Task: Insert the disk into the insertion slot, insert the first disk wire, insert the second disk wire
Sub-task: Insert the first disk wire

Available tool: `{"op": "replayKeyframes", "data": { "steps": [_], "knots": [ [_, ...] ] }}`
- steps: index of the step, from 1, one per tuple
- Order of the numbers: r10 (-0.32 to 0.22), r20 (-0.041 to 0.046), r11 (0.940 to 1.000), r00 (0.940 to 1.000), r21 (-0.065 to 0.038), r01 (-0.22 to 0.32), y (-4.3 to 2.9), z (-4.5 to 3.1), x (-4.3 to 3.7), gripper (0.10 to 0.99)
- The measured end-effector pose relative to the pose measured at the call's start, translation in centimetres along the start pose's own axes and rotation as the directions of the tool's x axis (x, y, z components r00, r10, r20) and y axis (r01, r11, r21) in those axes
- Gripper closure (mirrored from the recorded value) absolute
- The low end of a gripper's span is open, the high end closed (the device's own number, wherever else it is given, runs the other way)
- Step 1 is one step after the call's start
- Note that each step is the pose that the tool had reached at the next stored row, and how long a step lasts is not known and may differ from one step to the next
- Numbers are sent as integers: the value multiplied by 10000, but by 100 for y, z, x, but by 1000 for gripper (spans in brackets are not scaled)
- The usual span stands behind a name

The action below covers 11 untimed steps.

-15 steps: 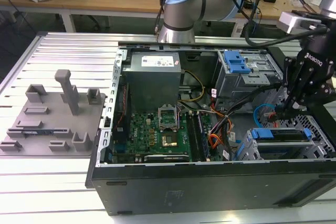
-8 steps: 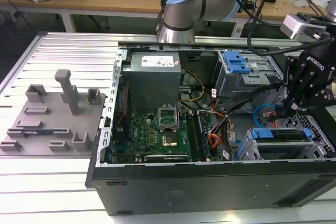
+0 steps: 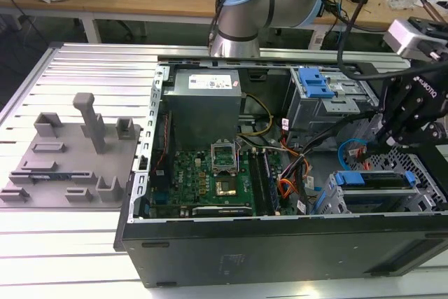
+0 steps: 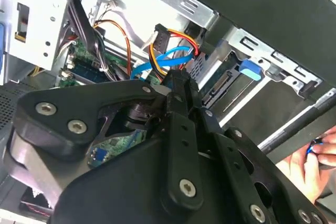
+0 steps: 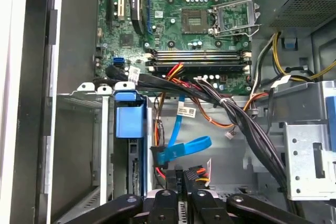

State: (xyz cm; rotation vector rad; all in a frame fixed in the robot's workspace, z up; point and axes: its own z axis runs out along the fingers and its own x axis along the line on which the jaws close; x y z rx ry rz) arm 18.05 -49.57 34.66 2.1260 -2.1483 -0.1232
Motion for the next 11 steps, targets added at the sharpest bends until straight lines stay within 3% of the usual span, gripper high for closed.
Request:
{"op": "replayKeyframes", "data": {
  "steps": [1,3,5,10,11],
  "knots": [
    [1,-5,10000,10000,-1,-1,0,1,0,922],
    [13,-111,10000,9999,-63,-14,-13,-13,12,922],
    [1,-137,10000,9999,-91,-2,-27,-49,50,922],
    [-6,-115,10000,9999,-91,5,-16,-165,161,922],
    [-20,4,10000,10000,-91,20,-15,-163,178,922]
  ]
}}
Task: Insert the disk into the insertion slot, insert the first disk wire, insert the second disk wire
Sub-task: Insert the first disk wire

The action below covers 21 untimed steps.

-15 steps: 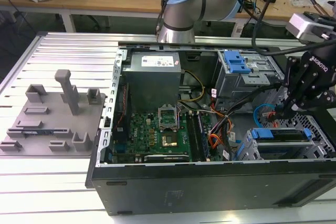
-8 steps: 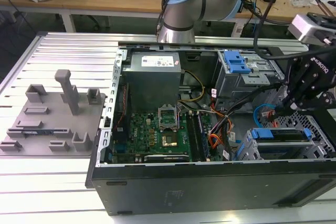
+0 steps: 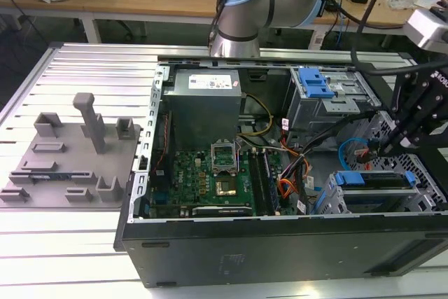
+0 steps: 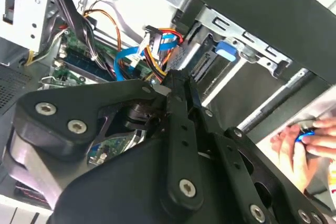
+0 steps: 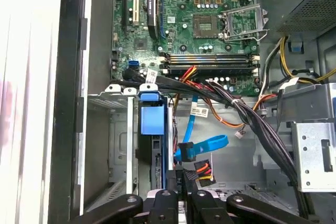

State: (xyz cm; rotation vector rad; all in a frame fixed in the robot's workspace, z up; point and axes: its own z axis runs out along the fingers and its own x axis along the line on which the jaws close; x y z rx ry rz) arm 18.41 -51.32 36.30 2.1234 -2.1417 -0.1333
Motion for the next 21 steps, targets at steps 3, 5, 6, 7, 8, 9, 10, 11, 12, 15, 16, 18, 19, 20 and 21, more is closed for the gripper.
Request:
{"op": "replayKeyframes", "data": {
  "steps": [3,5,6,7,8,9,10,11,12,15,16,18,19,20,21],
  "knots": [
    [-82,518,10000,9986,-1,82,-1,1,45,922],
    [-92,546,10000,9985,-1,92,-2,1,48,922],
    [-91,545,10000,9985,-1,92,-1,1,48,922],
    [-77,342,10000,9994,-7,77,-25,8,48,922],
    [-88,327,10000,9994,2,88,-33,6,47,922],
    [-85,301,10000,9995,3,85,-33,8,47,922],
    [-84,297,10000,9995,2,84,-33,8,48,922],
    [-82,285,10000,9996,2,82,-33,8,47,922],
    [-82,280,10000,9996,2,82,-35,9,47,922],
    [-99,226,10000,9997,9,99,-57,21,63,922],
    [-119,149,9999,9998,9,118,-62,23,66,922],
    [-206,-58,9998,9998,17,206,-65,26,67,922],
    [-273,-196,9996,9994,19,273,-66,28,66,922],
    [-324,-251,9995,9992,20,325,-67,28,66,922],
    [-349,-259,9994,9991,20,350,-67,28,66,922]
  ]
}}
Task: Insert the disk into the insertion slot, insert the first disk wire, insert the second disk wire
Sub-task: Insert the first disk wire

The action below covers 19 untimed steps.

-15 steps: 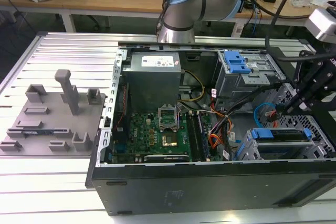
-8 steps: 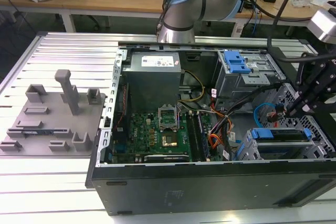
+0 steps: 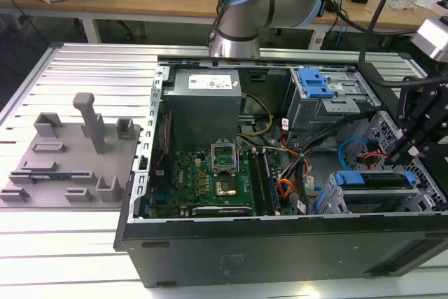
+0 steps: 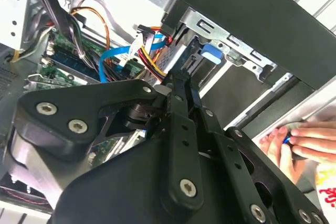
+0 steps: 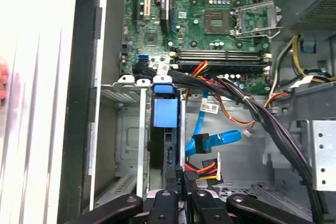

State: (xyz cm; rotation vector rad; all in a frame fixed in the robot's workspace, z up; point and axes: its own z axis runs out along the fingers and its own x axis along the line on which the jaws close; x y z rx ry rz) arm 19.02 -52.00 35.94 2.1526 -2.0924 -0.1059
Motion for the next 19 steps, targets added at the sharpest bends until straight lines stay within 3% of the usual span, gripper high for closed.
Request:
{"op": "replayKeyframes", "data": {
  "steps": [4,6,10,13,19],
  "knots": [
    [-4,-7,10000,10000,46,4,-2,13,-3,922],
    [9,-14,9996,10000,281,-8,-2,23,-4,922],
    [38,-50,9993,10000,365,-36,31,28,-8,922],
    [175,-174,9976,9997,675,-163,32,28,-18,922],
    [438,-134,9964,9990,736,-427,62,36,-45,922]
  ]
}}
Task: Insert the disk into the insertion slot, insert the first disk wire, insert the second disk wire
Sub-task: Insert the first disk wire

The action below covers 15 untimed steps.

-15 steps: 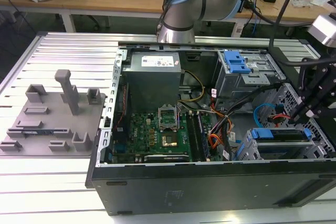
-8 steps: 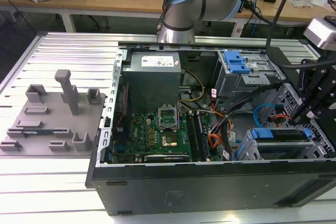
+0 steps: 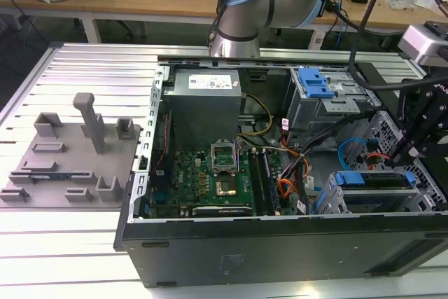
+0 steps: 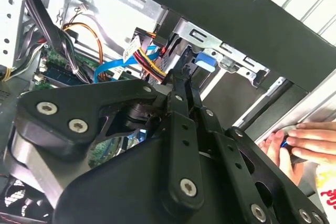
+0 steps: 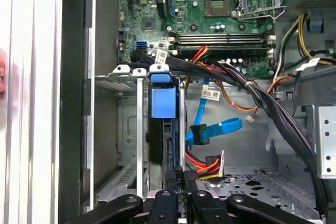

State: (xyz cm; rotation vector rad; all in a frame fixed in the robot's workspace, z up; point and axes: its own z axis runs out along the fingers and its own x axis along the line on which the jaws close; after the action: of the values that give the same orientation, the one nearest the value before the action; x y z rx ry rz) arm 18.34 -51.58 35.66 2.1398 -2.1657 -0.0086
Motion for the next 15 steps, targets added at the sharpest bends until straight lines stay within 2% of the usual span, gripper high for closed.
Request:
{"op": "replayKeyframes", "data": {
  "steps": [2,4,6,7,10,15],
  "knots": [
    [130,-18,9999,9999,25,-130,4,7,-1,922],
    [193,-115,9998,9997,99,-192,17,14,-3,922],
    [206,-256,9997,9995,110,-203,41,22,-5,922],
    [220,-358,9997,9991,113,-216,63,29,-12,922],
    [241,-642,9996,9976,125,-234,68,24,-129,922],
    [242,-656,9997,9976,119,-234,67,23,-122,922]
  ]
}}
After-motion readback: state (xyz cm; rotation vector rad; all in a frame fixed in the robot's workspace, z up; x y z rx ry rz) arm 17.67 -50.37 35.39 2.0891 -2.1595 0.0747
